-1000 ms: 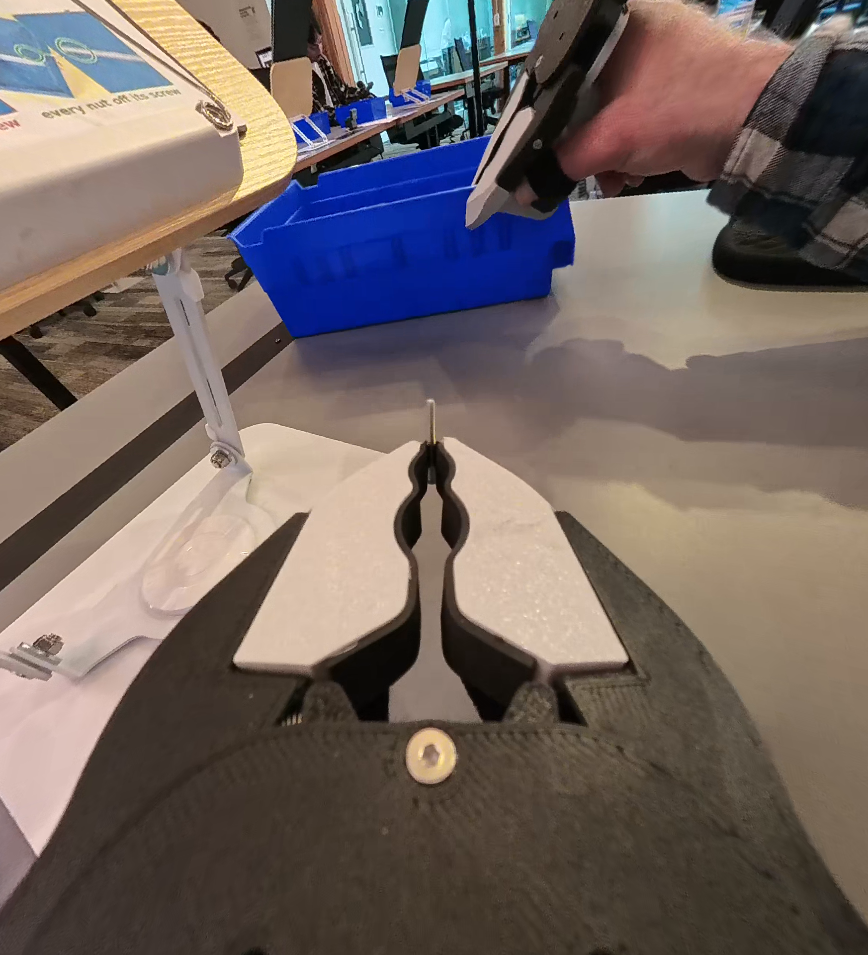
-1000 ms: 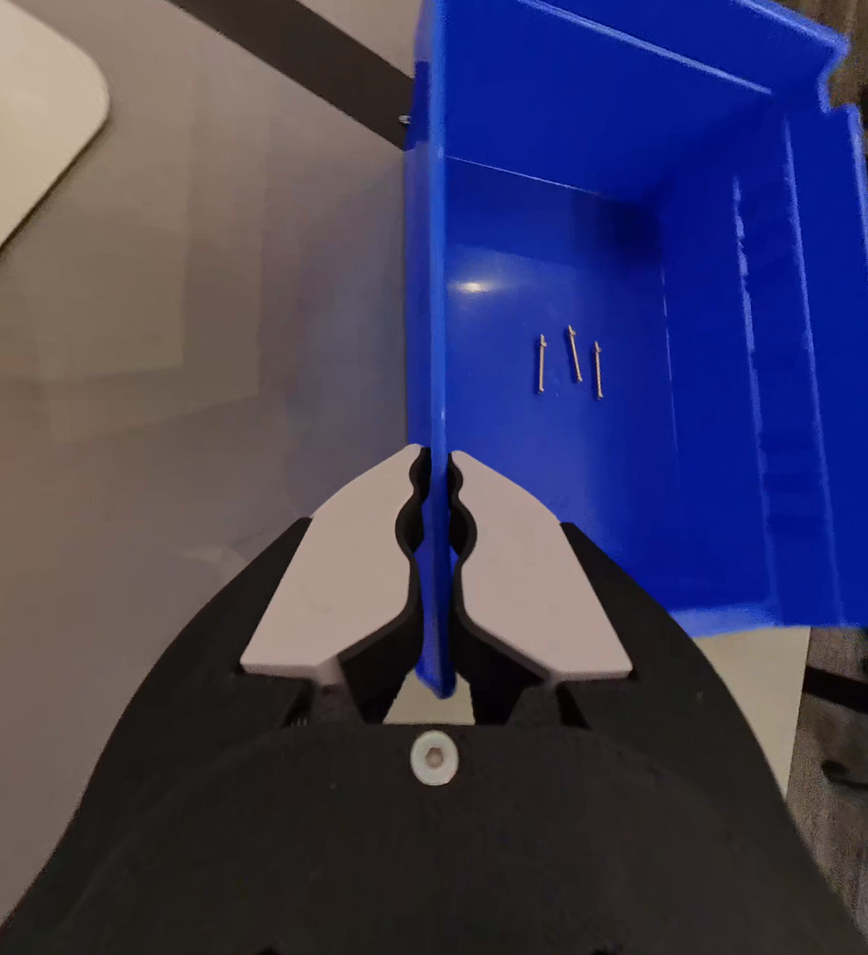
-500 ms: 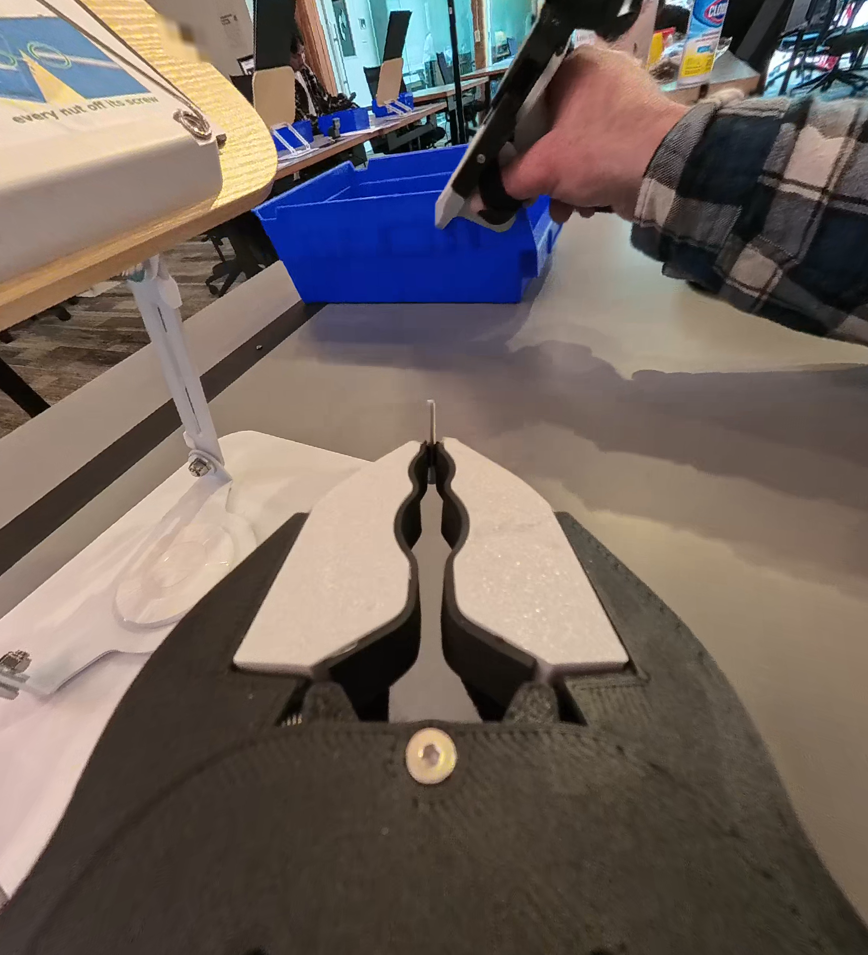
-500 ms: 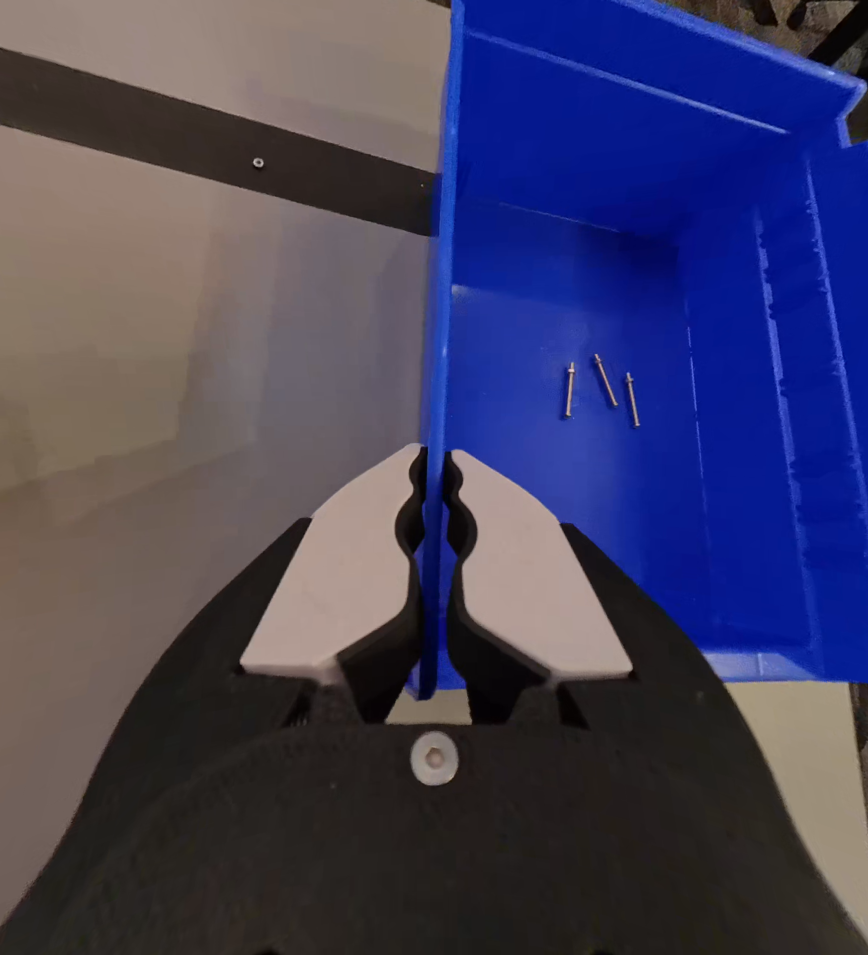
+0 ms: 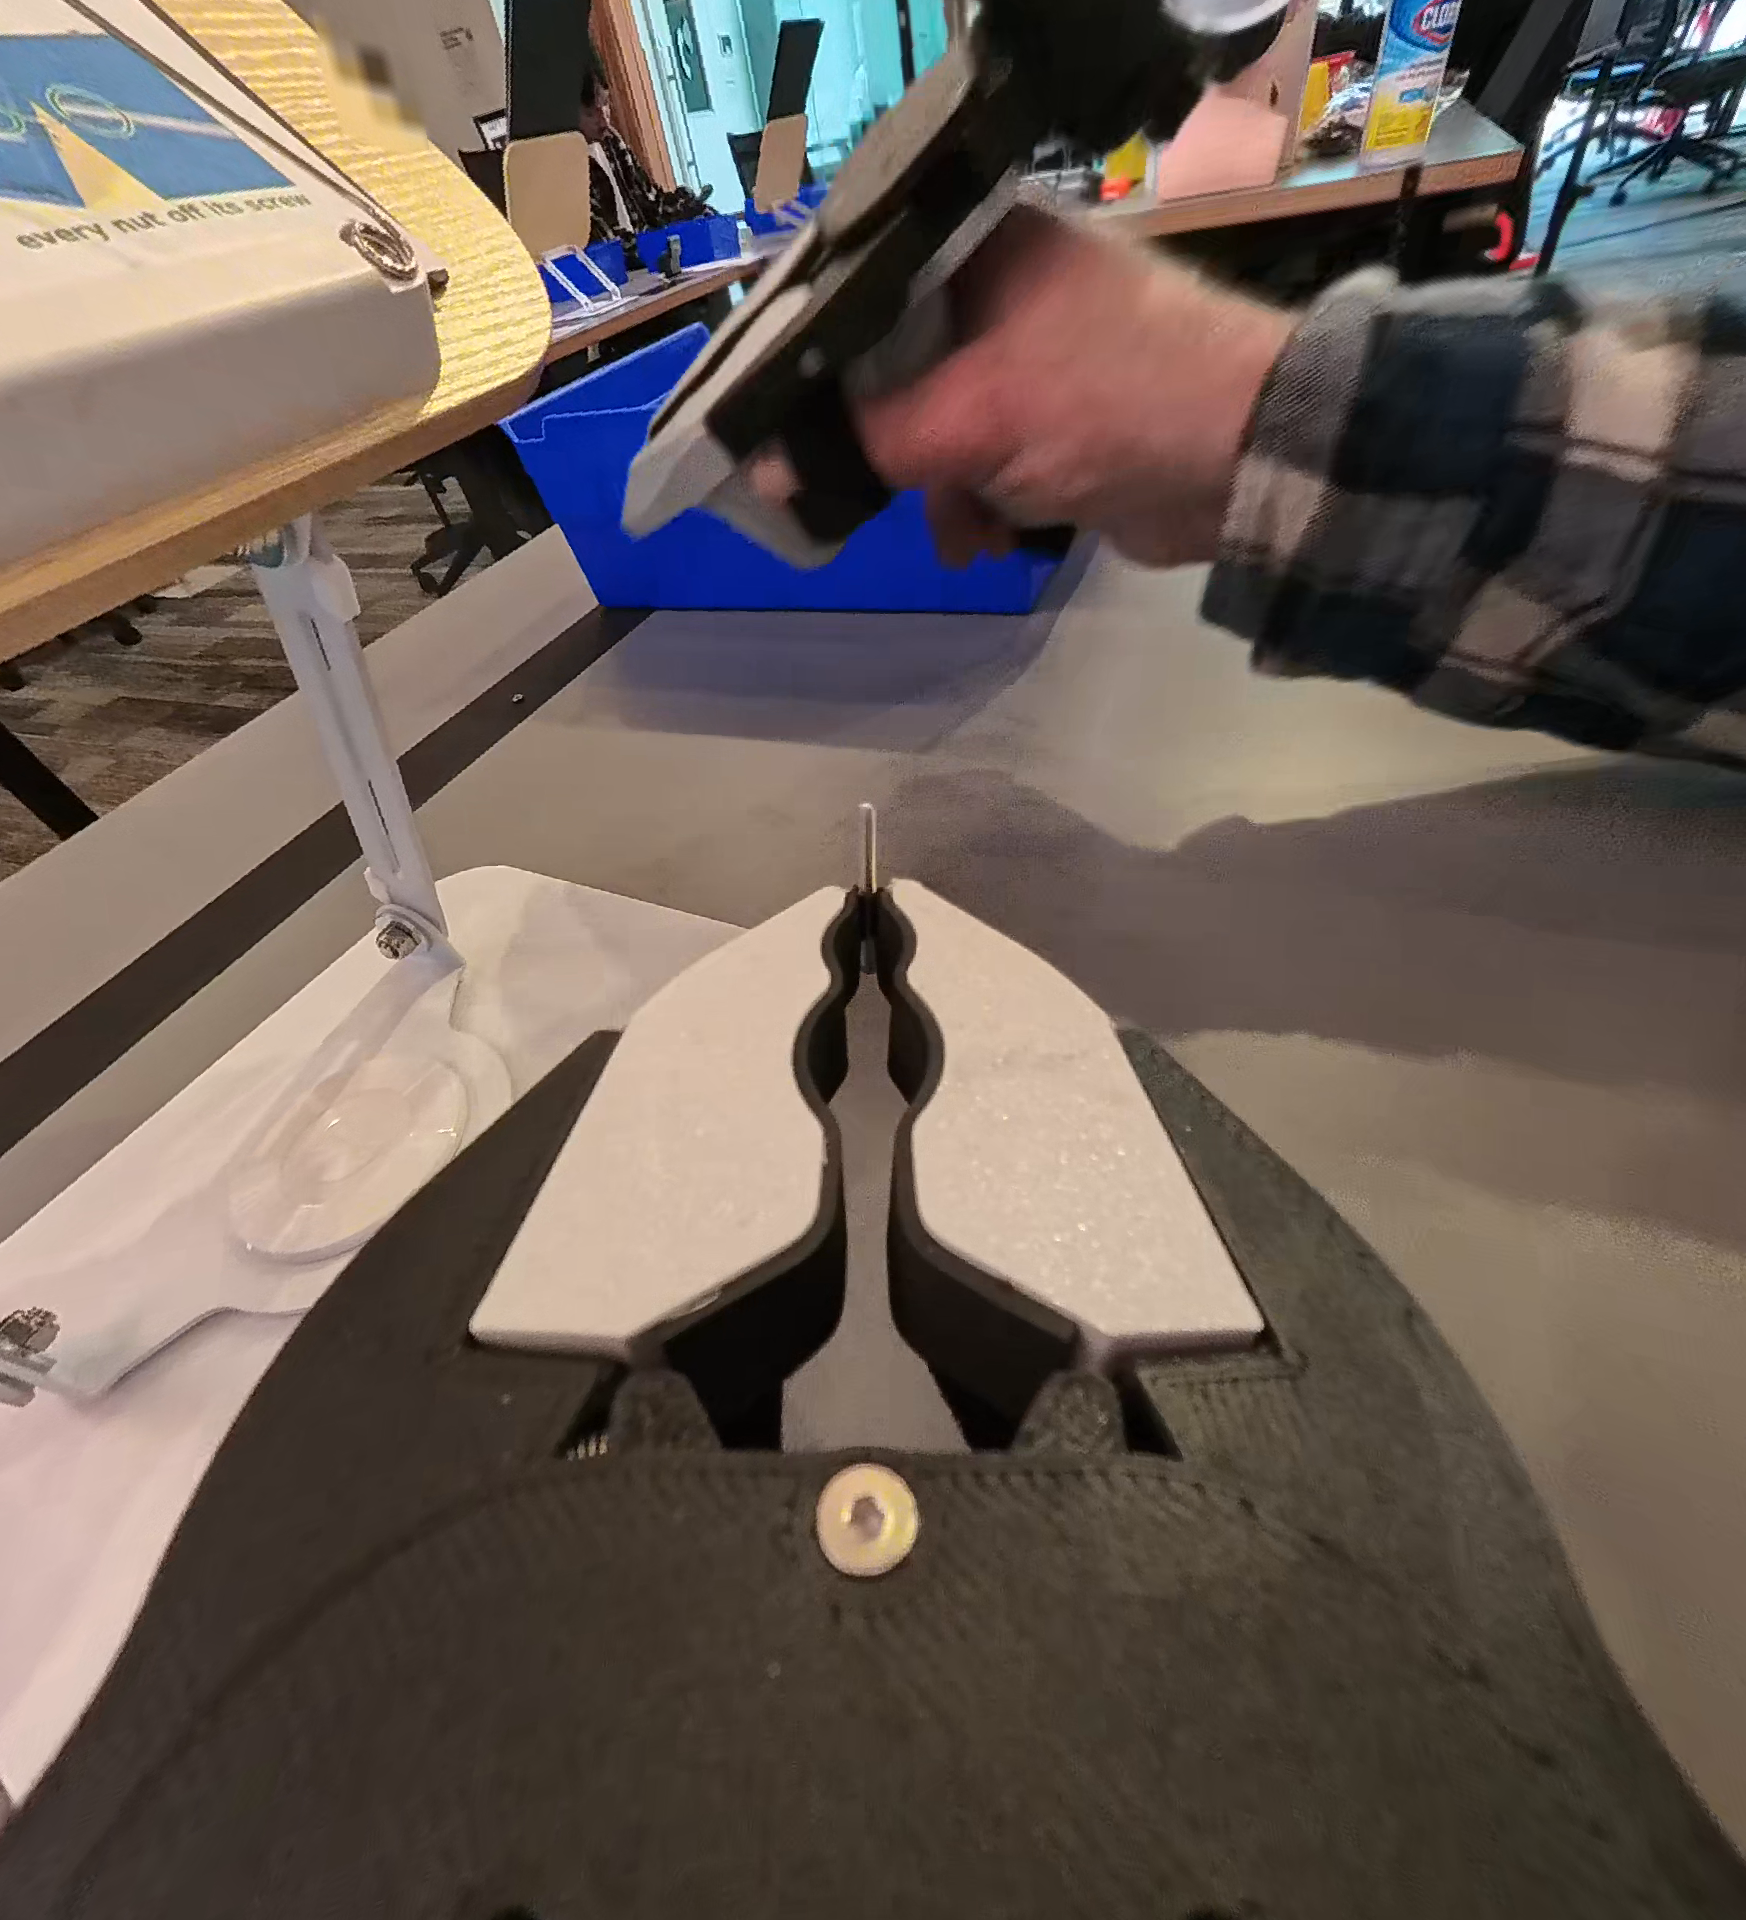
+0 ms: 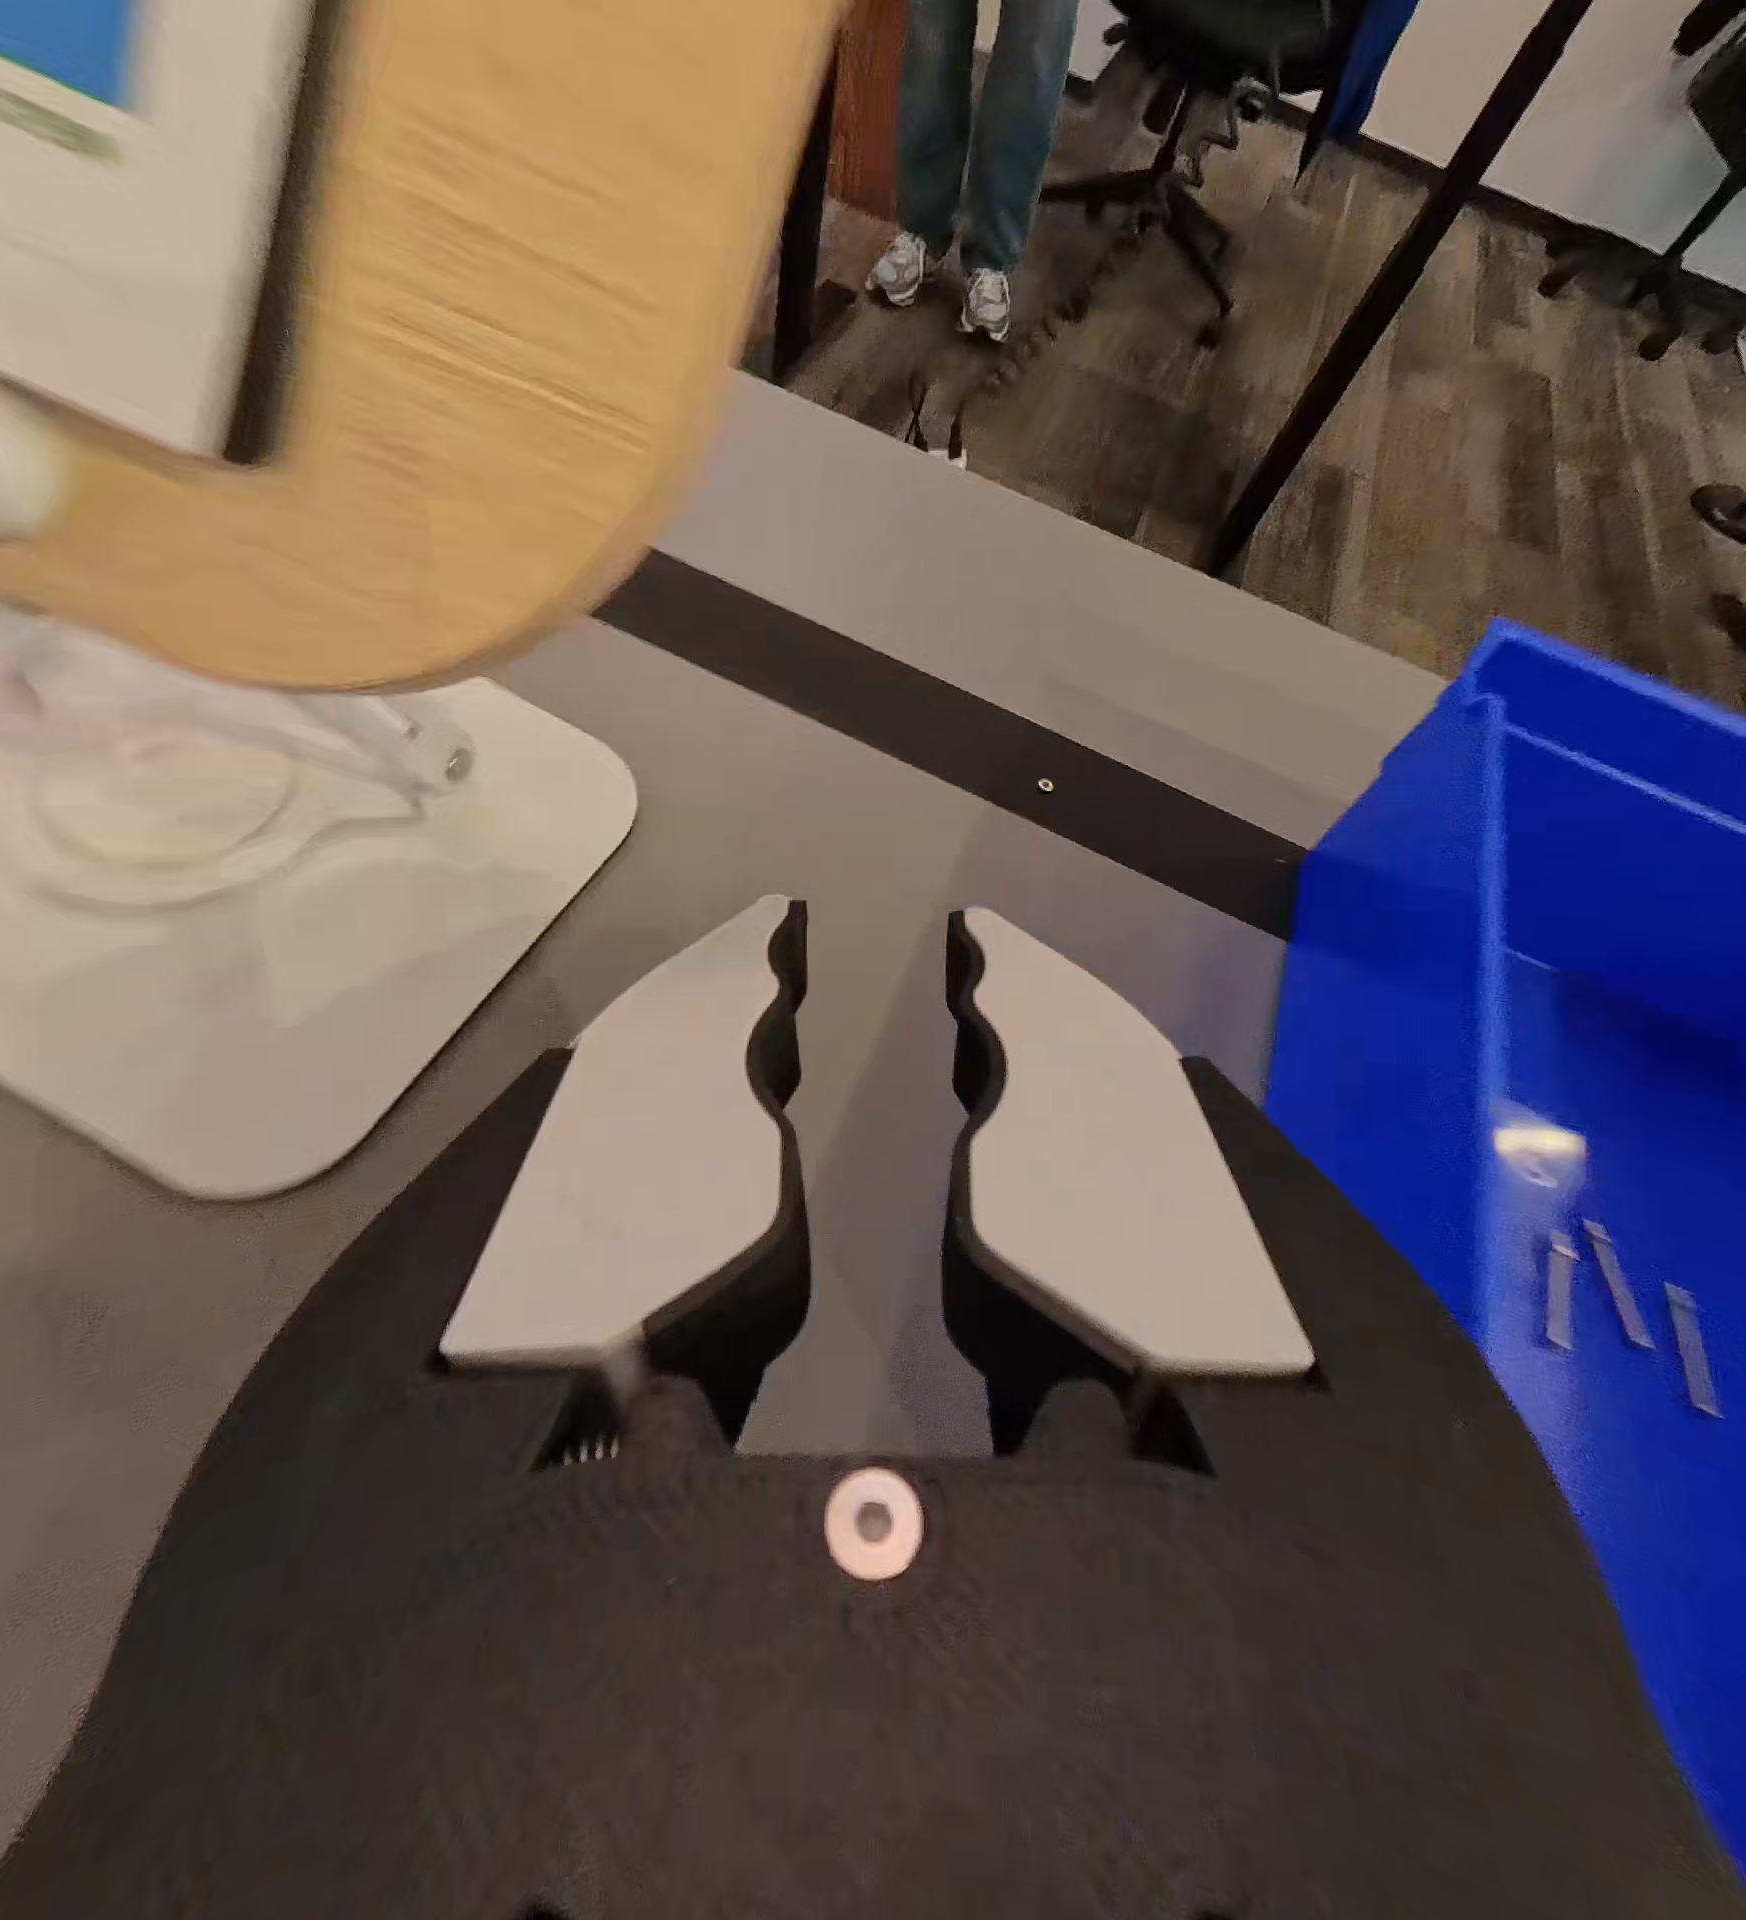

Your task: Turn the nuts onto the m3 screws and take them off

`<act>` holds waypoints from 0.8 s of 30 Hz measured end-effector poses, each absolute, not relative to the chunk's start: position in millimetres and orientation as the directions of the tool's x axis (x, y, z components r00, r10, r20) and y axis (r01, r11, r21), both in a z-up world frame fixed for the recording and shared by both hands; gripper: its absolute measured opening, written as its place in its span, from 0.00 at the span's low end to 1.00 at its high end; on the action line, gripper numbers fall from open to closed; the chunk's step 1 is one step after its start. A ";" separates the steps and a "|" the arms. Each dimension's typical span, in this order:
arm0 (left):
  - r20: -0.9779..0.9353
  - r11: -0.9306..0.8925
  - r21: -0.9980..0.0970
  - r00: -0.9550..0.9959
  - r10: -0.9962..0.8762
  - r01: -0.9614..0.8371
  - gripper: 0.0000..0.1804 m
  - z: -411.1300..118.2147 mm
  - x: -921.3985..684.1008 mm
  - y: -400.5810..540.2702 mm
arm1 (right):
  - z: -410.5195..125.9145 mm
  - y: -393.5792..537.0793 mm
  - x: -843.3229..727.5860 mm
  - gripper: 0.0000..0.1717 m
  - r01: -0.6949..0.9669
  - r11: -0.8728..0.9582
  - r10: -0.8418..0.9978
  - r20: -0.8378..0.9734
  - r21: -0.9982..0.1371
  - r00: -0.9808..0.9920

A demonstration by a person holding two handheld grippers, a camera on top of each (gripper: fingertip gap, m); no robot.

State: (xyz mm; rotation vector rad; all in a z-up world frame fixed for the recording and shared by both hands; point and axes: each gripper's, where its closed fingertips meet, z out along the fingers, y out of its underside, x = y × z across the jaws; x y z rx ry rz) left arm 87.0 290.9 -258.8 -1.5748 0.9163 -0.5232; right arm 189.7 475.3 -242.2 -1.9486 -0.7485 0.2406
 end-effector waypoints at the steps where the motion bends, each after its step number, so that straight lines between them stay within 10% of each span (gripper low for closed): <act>1: -0.155 -0.011 -0.964 0.592 -0.791 -0.267 0.01 -258.7 86.8 290.9 | -252.3 485.5 185.8 0.15 0.346 -0.355 0.595 0.076 -0.869 0.800; 24: -0.137 -0.028 -0.963 0.579 -0.803 -0.267 0.01 -260.4 88.3 293.2 | -334.9 624.9 189.0 0.09 0.265 -0.646 0.516 -0.154 -0.716 0.842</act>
